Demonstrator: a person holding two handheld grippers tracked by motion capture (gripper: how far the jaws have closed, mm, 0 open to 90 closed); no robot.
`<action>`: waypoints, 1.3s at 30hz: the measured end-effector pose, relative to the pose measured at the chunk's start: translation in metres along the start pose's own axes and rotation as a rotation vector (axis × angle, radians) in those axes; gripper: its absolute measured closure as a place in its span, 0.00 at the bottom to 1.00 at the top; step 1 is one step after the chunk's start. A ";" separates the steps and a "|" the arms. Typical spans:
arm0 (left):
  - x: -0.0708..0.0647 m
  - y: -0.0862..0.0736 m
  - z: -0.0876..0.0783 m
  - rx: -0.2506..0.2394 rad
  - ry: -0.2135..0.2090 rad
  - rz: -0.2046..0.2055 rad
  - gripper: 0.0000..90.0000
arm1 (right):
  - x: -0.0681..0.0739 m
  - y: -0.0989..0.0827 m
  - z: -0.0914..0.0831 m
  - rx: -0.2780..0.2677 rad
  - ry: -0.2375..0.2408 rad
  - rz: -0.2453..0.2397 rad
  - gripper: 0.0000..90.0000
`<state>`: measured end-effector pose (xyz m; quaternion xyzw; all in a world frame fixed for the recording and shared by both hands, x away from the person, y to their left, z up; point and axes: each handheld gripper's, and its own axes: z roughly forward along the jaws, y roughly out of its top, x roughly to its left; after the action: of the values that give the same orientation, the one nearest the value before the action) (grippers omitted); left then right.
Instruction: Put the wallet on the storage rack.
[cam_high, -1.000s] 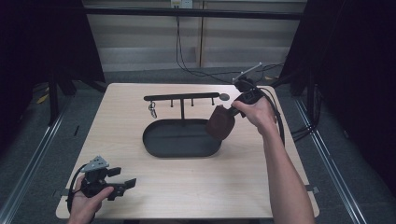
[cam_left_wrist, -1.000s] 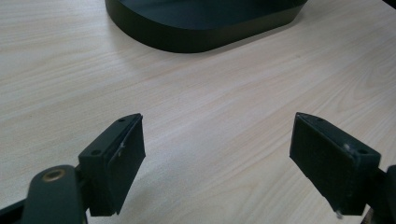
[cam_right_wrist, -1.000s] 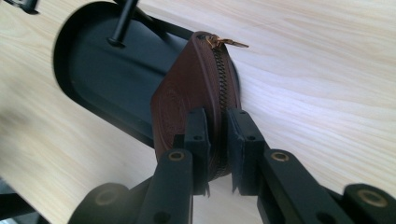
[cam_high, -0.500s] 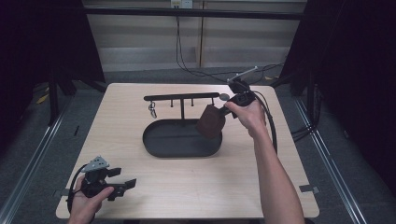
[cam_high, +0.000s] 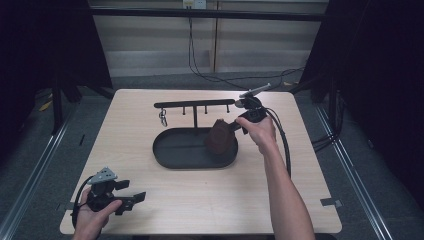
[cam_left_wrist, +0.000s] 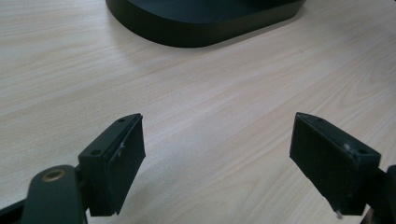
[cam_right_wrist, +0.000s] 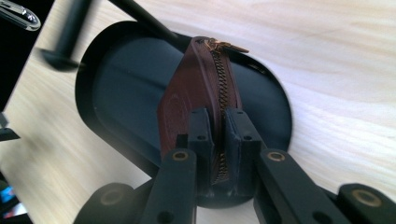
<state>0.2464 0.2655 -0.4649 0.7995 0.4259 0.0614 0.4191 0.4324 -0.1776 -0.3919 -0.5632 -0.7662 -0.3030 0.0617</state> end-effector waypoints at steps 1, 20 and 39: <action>0.000 0.000 0.000 0.000 0.001 -0.001 0.20 | -0.001 -0.001 0.002 0.001 0.003 -0.002 0.91; 0.001 0.000 0.000 0.002 0.003 -0.004 0.20 | -0.028 -0.024 0.040 -0.022 0.021 0.048 0.92; 0.002 0.000 0.000 0.000 0.006 -0.005 0.20 | -0.025 -0.025 0.039 -0.075 -0.004 0.013 0.85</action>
<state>0.2477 0.2673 -0.4651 0.7983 0.4292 0.0626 0.4179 0.4282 -0.1823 -0.4445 -0.5707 -0.7508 -0.3300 0.0408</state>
